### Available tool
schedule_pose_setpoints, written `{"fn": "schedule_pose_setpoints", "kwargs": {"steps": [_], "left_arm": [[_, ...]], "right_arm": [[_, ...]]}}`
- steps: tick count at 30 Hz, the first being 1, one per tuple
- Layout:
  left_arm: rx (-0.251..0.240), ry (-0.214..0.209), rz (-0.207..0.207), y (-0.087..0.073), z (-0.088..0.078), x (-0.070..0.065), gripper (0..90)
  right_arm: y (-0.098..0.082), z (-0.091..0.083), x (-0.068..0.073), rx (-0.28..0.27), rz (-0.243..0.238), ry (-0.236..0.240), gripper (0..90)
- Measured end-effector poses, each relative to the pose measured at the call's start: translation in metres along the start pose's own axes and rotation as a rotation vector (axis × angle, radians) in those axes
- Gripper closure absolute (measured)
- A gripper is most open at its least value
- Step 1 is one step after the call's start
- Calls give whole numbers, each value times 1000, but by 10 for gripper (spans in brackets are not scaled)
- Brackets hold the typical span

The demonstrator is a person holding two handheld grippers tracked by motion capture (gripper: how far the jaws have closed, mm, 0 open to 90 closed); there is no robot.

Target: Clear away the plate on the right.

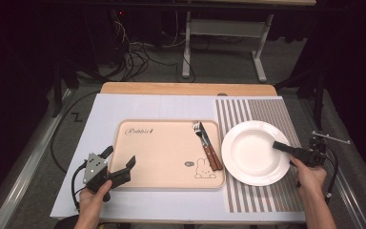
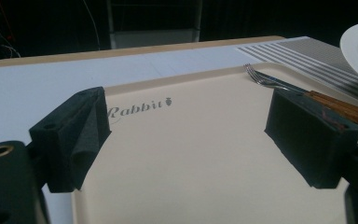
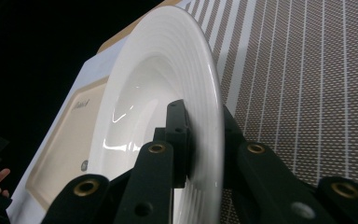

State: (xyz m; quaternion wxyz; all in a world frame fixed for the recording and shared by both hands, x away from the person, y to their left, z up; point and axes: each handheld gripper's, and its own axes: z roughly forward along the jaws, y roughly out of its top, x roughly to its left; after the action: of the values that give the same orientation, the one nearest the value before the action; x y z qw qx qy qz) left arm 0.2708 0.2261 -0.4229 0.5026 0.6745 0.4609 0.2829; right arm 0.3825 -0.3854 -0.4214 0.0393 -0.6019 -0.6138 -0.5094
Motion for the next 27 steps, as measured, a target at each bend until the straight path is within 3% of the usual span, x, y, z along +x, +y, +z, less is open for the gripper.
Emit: {"fn": "schedule_pose_setpoints", "kwargs": {"steps": [17, 27], "left_arm": [[-1, 2, -1, 0, 0, 1, 142], [-1, 7, -3, 0, -1, 1, 142]], "right_arm": [[3, 7, 18, 20, -21, 49, 827], [6, 21, 35, 47, -43, 79, 826]]}}
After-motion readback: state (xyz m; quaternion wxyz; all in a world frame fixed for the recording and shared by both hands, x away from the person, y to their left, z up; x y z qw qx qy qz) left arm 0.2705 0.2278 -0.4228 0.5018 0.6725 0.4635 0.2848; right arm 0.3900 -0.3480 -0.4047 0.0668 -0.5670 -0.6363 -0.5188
